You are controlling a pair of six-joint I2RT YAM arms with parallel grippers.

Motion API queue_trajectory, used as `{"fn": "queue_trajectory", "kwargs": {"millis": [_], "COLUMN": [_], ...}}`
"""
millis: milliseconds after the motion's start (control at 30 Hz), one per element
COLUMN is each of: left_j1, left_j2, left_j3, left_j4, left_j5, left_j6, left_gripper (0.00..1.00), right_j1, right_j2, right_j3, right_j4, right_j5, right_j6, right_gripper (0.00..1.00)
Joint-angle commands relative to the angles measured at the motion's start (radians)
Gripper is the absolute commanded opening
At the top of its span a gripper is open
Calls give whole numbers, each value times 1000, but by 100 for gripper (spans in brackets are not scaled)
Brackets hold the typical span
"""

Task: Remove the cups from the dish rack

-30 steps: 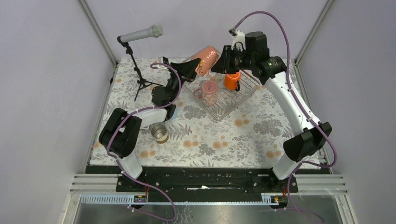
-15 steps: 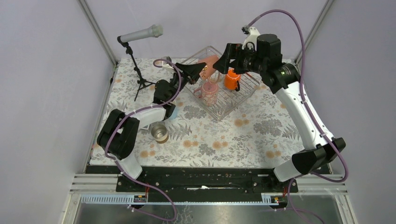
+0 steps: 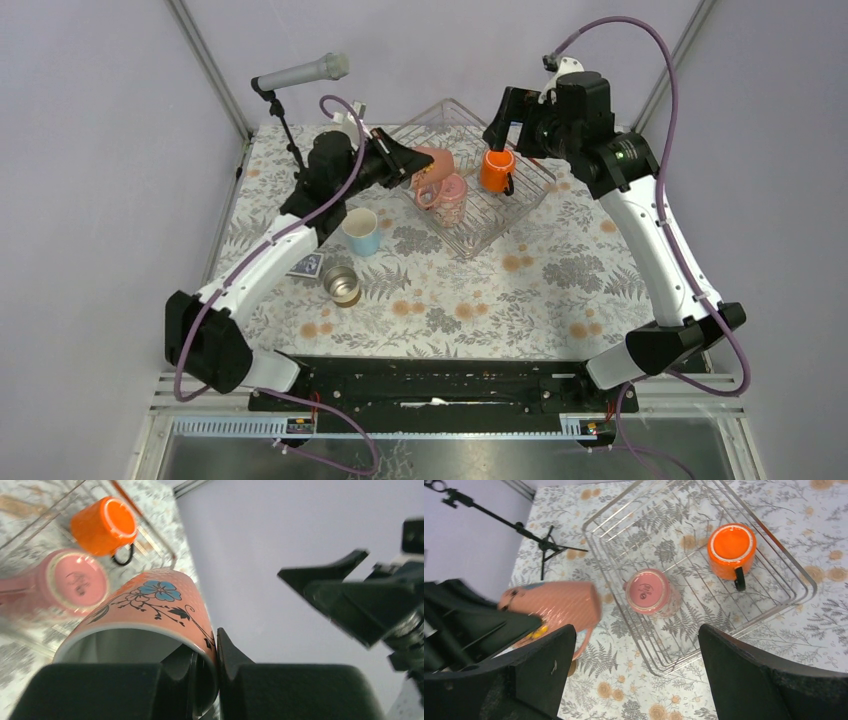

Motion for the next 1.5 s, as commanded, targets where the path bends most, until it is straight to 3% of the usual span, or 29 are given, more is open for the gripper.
{"fn": "queue_trajectory", "kwargs": {"millis": [0,167,367,867,1467], "left_j1": [0,-37,-175,-284,-293], "left_j2": [-88,-103,-26,289,323], "left_j3": [142,185,213,315,141], "left_j4": [-449,-748,-929,-987,-867], "left_j5": [43,-26,-229,-437,-524], "left_j6": [300,479,591,694,664], "left_gripper": [0,0,0,0,0], "right_j1": [-2,-1,-2,-3,-2], "right_j2": [36,58,70,62,55], "right_j3": [33,41,51,18,-8], "right_j4": [-20,-7,3,2,4], "right_j5": [73,78,71,94,107], "right_j6": [23,25,23,-3,-16], "right_gripper": [100,100,100,100,100]}}
